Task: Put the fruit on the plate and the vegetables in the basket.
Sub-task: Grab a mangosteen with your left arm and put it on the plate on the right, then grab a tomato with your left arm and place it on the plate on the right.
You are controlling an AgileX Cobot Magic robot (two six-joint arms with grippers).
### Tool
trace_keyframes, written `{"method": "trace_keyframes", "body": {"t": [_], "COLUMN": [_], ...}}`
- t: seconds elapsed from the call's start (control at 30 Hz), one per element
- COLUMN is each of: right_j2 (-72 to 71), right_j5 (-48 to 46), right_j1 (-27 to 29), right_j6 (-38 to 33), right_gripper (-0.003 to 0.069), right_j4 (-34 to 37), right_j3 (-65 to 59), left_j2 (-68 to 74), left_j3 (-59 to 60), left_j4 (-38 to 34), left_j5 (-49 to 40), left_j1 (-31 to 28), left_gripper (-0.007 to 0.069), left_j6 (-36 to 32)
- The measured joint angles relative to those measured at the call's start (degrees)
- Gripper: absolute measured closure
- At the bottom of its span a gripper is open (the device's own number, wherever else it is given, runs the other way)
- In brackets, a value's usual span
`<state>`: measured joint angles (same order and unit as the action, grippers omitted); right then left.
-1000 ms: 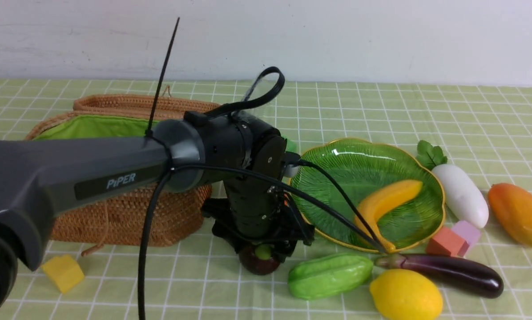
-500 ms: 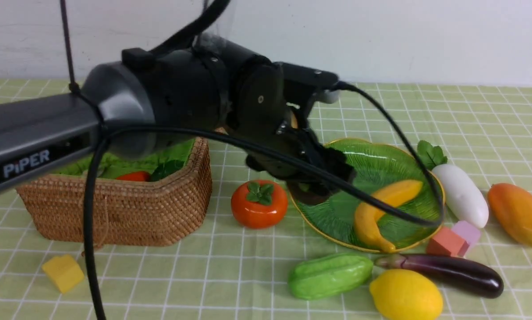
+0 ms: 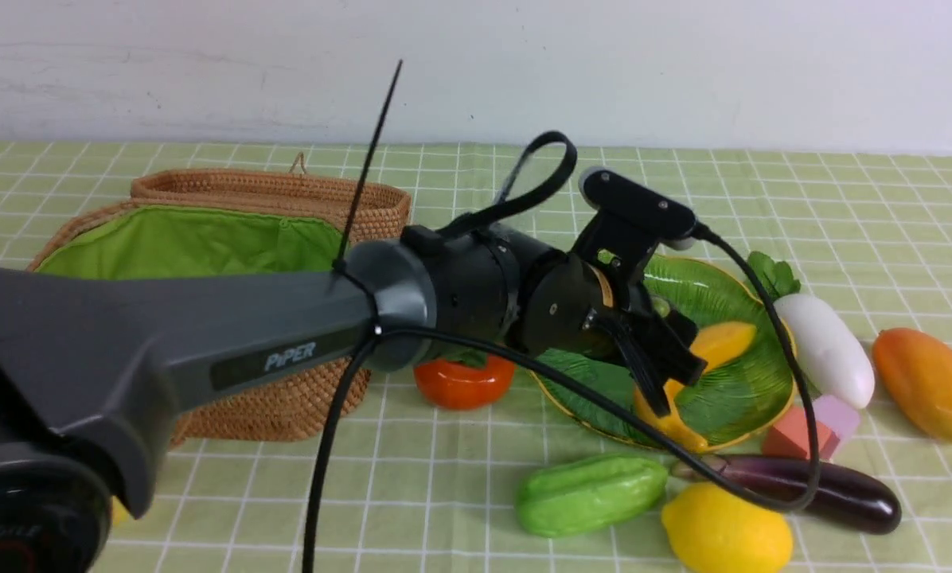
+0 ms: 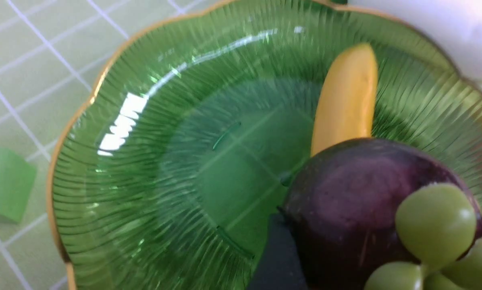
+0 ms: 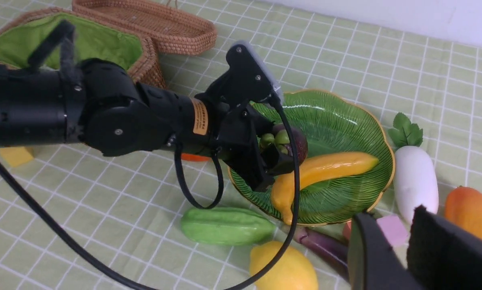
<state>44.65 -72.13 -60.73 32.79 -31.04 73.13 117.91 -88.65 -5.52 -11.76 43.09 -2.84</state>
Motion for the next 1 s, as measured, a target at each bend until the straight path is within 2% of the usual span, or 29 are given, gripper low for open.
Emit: {"method": "trace_keyframes", "body": {"t": [0.17, 0.4, 0.57, 0.73, 0.87, 0.97, 1.0], "right_j2": [0.00, 0.00, 0.00, 0.00, 0.00, 0.00, 0.00], "right_j5": [0.04, 0.04, 0.04, 0.04, 0.04, 0.04, -0.01], "right_j1": [0.00, 0.00, 0.00, 0.00, 0.00, 0.00, 0.00], "right_j6": [0.00, -1.31, -1.36, -1.36, -1.36, -1.36, -1.66], "right_gripper": [0.0496, 0.0492, 0.0492, 0.0491, 0.0491, 0.0491, 0.0490], "right_j4": [1.32, 4.32, 4.79, 4.79, 4.79, 4.92, 5.25], "right_j3": [0.00, 0.00, 0.00, 0.00, 0.00, 0.00, 0.00], "left_j2": [0.99, 0.99, 0.99, 0.50, -3.32, -7.10, -9.03], "left_j3": [-0.12, -3.89, -7.03, -10.73, -12.00, -12.11, -12.26], "left_j4": [0.00, 0.00, 0.00, 0.15, 0.87, 2.63, 4.27], "left_j5": [-0.39, -4.08, -7.04, -14.49, -24.88, -31.24, -34.98], "left_j1": [-0.05, -0.86, -1.19, -1.64, -1.64, -1.64, -1.64], "left_gripper": [0.0069, -0.0022, -0.0022, 0.0027, 0.0186, 0.0350, 0.0447], "left_j6": [0.00, 0.00, 0.00, 0.00, 0.70, 1.10, 1.11]}}
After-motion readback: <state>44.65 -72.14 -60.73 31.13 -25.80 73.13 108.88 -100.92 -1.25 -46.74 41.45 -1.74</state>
